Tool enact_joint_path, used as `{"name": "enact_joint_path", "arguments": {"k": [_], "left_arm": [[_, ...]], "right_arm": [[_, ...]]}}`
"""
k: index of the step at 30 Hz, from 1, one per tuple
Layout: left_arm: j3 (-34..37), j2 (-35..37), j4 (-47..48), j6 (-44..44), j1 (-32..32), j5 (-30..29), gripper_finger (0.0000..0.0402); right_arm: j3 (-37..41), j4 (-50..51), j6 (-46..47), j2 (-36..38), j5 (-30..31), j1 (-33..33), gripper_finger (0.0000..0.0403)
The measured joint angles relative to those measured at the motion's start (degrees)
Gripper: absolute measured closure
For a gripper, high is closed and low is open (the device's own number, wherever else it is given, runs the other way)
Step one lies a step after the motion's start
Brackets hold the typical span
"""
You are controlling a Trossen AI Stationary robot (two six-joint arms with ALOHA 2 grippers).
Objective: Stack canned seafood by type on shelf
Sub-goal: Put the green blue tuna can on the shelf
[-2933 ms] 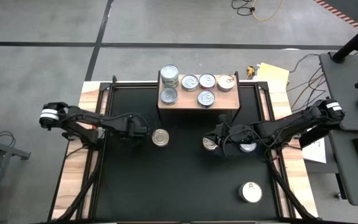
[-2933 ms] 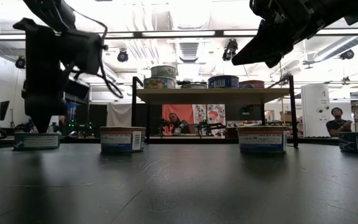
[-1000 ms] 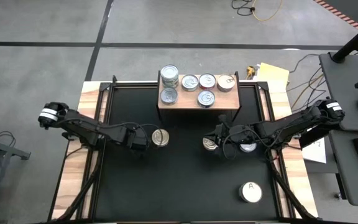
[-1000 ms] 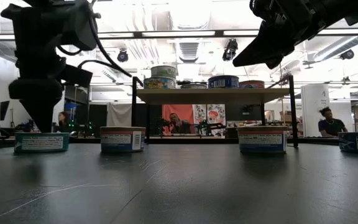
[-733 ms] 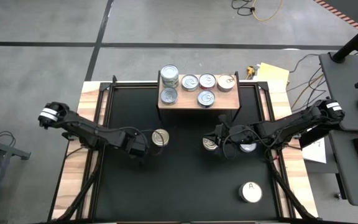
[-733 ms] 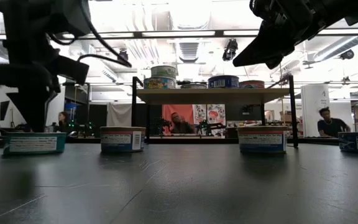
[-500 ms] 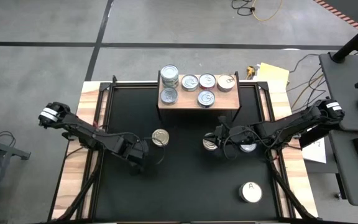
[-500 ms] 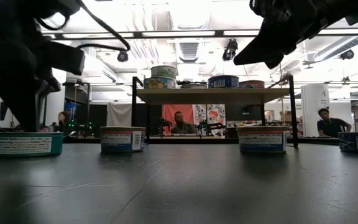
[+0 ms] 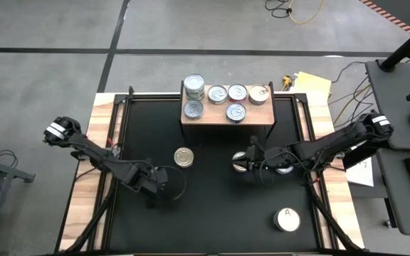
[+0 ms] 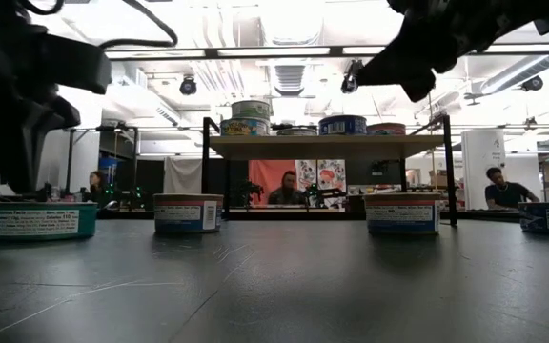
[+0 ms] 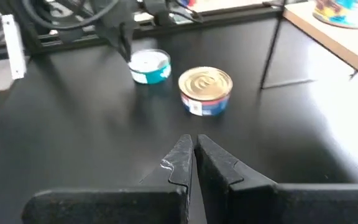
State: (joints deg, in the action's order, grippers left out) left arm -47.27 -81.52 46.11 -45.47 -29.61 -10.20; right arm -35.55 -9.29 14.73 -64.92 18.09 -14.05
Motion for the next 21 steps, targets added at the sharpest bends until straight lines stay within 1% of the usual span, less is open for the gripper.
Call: {"name": "enact_joint_path", "arguments": {"k": [3,9,14,18,21], "left_arm": [[-0.02,0.33,2.28,0.3,-1.4,-1.44,0.0401],[0.17,3.05,9.55,-2.24,-3.95,-3.28,0.0401],[1.67,6.48,9.88,-2.66,-4.11,-6.04,0.0401],[3.93,8.29,9.74,-3.12,-4.09,-11.55,0.0401],[4.88,8.12,8.29,-3.81,-4.05,-11.8,0.0401]], "right_arm": [[0.0,-3.45,-1.21,-1.8,-0.03,-0.69,0.039],[0.0,-6.32,-1.67,-5.02,-0.03,-0.98,0.039],[-0.28,-6.64,-1.23,-6.97,-0.04,-0.98,0.039],[-0.86,-6.97,-1.29,-8.25,-0.05,-0.98,0.039],[-1.15,-6.94,-1.32,-8.49,-0.01,-1.34,0.039]]}}
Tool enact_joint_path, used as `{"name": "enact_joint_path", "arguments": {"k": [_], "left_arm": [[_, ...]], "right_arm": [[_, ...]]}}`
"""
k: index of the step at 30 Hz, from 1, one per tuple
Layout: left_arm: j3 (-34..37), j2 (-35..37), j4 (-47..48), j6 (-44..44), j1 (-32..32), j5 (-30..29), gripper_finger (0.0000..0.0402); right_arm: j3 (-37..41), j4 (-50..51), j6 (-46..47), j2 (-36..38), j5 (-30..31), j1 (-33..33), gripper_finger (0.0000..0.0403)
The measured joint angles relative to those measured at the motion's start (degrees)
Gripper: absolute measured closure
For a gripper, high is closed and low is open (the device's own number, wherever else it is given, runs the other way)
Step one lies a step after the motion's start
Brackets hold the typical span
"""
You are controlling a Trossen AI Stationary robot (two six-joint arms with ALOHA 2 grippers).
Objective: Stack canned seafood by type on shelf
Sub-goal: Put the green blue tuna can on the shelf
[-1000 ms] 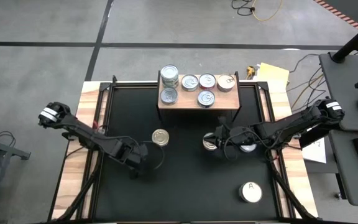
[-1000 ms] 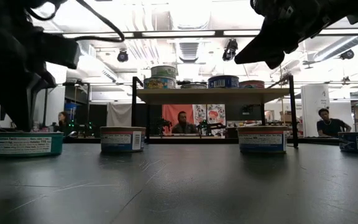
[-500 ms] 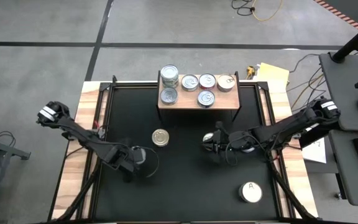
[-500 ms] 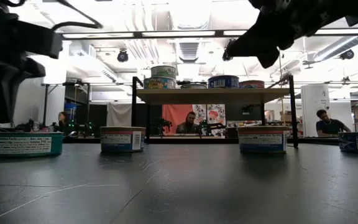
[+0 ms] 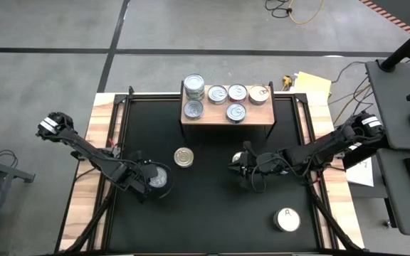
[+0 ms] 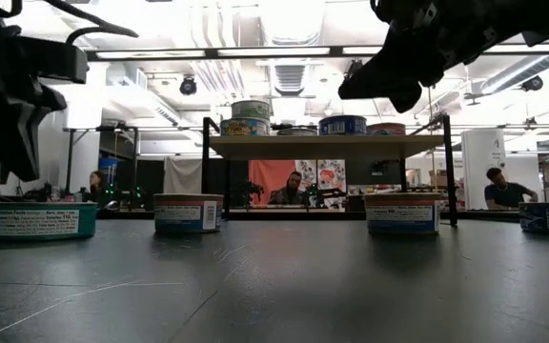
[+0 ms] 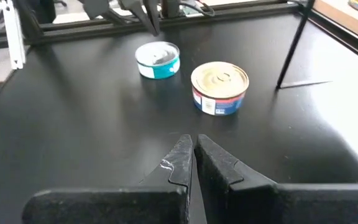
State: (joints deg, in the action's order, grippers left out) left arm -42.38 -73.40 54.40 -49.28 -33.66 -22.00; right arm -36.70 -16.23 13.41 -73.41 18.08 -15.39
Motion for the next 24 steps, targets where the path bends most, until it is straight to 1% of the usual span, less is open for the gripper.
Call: {"name": "enact_joint_path", "arguments": {"k": [5,10,13,20,24], "left_arm": [[2.0,-1.84,-6.36,0.56,-0.55,1.08,0.0401],[2.67,-3.42,-7.75,-0.3,-1.59,2.65,0.0401],[2.68,-4.12,-10.35,-0.55,-1.61,4.15,0.0401],[2.49,-6.43,-21.23,-2.01,-1.61,8.77,0.0401],[2.57,-7.11,-28.16,1.03,-1.63,13.06,0.0402]], "right_arm": [[-0.68,-0.06,-0.57,0.0,-0.02,-2.38,0.039],[-2.26,4.22,0.69,0.11,-0.04,-5.4,0.039],[-3.34,5.91,1.86,0.13,-0.04,-6.55,0.039],[-4.29,6.75,1.07,0.19,-0.02,-7.25,0.039],[-4.29,7.74,1.3,0.21,-0.02,-7.25,0.039]]}}
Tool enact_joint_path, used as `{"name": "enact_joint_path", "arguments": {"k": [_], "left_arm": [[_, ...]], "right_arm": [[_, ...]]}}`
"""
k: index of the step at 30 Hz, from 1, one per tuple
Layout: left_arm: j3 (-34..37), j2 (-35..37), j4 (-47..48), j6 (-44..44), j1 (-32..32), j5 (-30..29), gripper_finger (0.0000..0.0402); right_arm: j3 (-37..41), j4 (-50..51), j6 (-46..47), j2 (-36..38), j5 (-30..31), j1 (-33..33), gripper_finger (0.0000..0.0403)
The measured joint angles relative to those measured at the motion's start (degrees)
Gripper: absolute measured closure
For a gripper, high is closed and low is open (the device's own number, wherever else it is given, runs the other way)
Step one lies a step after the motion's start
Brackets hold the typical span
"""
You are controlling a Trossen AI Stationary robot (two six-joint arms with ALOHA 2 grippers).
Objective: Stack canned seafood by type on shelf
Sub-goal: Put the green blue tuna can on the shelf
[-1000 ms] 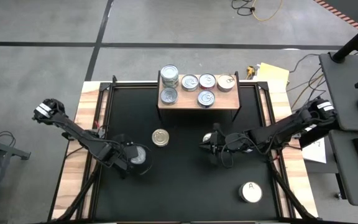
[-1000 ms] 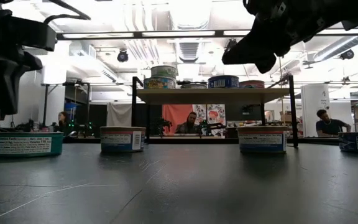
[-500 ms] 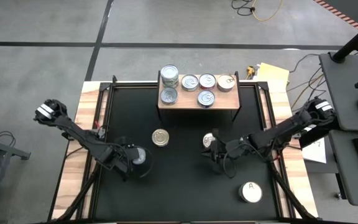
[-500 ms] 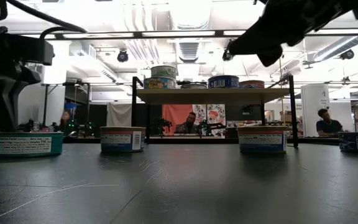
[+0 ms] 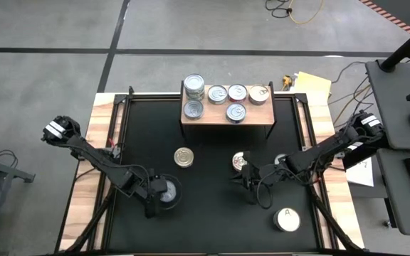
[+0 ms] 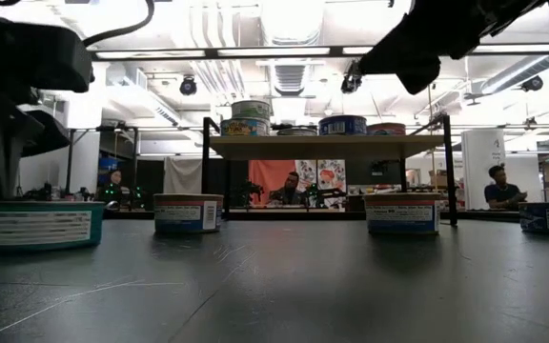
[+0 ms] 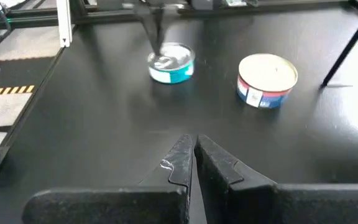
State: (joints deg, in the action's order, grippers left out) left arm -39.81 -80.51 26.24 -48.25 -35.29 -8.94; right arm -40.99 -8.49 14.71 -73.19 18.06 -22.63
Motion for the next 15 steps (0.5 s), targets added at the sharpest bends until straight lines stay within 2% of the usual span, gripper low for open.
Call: {"name": "enact_joint_path", "arguments": {"k": [3,10,15], "left_arm": [[0.07,-0.03,-1.0,0.52,-0.05,1.62,0.0402],[0.06,0.19,-0.13,2.67,-0.05,0.9,0.0402],[-1.67,1.04,5.14,3.36,-0.2,0.88,0.0402]], "right_arm": [[0.0,2.82,3.56,0.0,-0.01,-0.11,0.039],[0.0,9.88,16.75,0.0,-0.03,-0.11,0.039],[0.0,9.65,20.98,0.0,-0.07,-0.11,0.039]]}}
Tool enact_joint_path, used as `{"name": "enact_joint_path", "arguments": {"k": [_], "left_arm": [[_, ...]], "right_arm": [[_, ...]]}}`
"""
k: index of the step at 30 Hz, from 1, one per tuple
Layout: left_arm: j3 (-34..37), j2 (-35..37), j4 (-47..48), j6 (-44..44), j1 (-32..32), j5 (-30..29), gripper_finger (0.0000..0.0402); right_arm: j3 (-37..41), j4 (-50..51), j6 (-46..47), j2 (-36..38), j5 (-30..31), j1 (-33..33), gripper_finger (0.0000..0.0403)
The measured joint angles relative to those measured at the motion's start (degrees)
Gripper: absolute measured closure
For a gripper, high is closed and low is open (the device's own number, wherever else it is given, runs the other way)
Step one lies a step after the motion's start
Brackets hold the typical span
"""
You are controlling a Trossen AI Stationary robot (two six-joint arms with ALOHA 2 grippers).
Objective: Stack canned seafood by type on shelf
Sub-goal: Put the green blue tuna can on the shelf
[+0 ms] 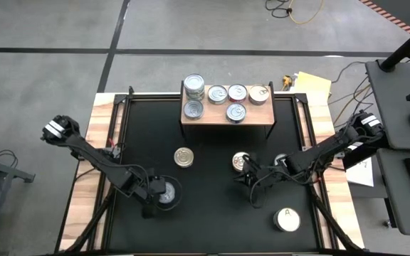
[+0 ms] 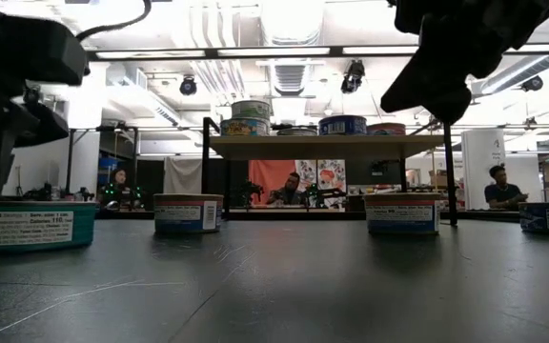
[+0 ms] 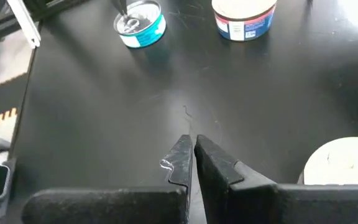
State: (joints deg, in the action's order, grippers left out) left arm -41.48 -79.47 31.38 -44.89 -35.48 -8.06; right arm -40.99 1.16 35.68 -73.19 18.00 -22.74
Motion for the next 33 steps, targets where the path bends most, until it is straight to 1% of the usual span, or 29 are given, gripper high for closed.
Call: {"name": "enact_joint_path", "arguments": {"k": [3,8,12,14,17,24,30,33], "left_arm": [[-1.61,0.74,2.72,1.71,-0.17,-0.3,0.0402],[-3.55,1.18,9.52,2.43,-0.77,-0.58,0.0402],[-2.81,1.19,16.35,1.93,-1.63,-1.5,0.0401],[-2.22,1.19,17.77,1.62,-1.87,-1.51,0.0402],[-1.27,1.19,17.02,1.47,-1.86,-1.79,0.0402],[2.49,1.08,8.57,0.25,-1.86,-2.03,0.0402],[3.01,1.08,4.36,-1.65,-1.86,-2.03,0.0401],[3.07,0.7,0.73,-0.57,-1.86,-2.05,0.0401]], "right_arm": [[0.0,-0.01,3.4,0.0,0.01,0.0,0.039],[0.0,0.48,18.11,0.0,-1.0,-0.01,0.039],[0.0,0.47,21.48,0.0,-3.0,-1.25,0.039],[0.0,0.44,22.33,0.0,-3.06,-1.91,0.039],[0.0,0.3,22.86,0.0,-3.04,-2.3,0.039],[0.0,0.32,22.82,0.0,-3.02,-2.92,0.039],[0.02,0.27,24.14,0.0,-2.88,-5.04,0.039],[0.02,0.02,25.91,-0.53,-0.62,-6.39,0.039]]}}
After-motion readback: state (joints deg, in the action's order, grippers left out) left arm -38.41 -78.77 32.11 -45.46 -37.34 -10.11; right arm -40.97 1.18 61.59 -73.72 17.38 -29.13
